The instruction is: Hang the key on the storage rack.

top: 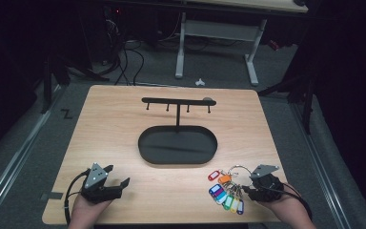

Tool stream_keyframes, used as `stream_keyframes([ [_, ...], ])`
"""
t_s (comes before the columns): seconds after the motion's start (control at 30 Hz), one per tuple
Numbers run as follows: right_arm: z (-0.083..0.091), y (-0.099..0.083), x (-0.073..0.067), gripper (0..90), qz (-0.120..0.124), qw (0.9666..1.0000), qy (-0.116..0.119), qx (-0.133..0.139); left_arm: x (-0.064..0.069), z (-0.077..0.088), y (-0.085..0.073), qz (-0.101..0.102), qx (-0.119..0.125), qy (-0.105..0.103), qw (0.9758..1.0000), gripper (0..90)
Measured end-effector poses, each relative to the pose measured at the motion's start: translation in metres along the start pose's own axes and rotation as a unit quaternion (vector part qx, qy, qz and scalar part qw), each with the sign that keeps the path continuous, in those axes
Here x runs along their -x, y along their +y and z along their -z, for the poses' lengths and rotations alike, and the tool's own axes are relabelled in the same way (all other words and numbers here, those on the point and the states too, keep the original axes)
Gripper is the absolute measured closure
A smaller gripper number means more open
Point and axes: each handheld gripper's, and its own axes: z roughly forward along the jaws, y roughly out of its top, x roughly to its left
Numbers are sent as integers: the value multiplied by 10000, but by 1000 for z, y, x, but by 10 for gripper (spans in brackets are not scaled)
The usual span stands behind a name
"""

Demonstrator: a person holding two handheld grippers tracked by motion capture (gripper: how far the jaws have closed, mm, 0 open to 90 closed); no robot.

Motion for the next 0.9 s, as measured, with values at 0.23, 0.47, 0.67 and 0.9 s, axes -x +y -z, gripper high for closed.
stream_keyframes([
  [0.23,-7,21,3,558,867,9916,337,-895,1,-1,0,-3,-34,-33,10000,195],
  [0.47,-21,37,6,606,1228,9786,664,-1514,0,0,0,-5,-54,-25,10000,195],
  [0.67,-30,45,1,693,1334,9705,877,-1807,0,0,-1,6,-51,-36,10000,195],
  [0.9,-33,52,-6,852,1023,9703,1053,-1922,1,-1,0,-7,-47,-52,10000,195],
])
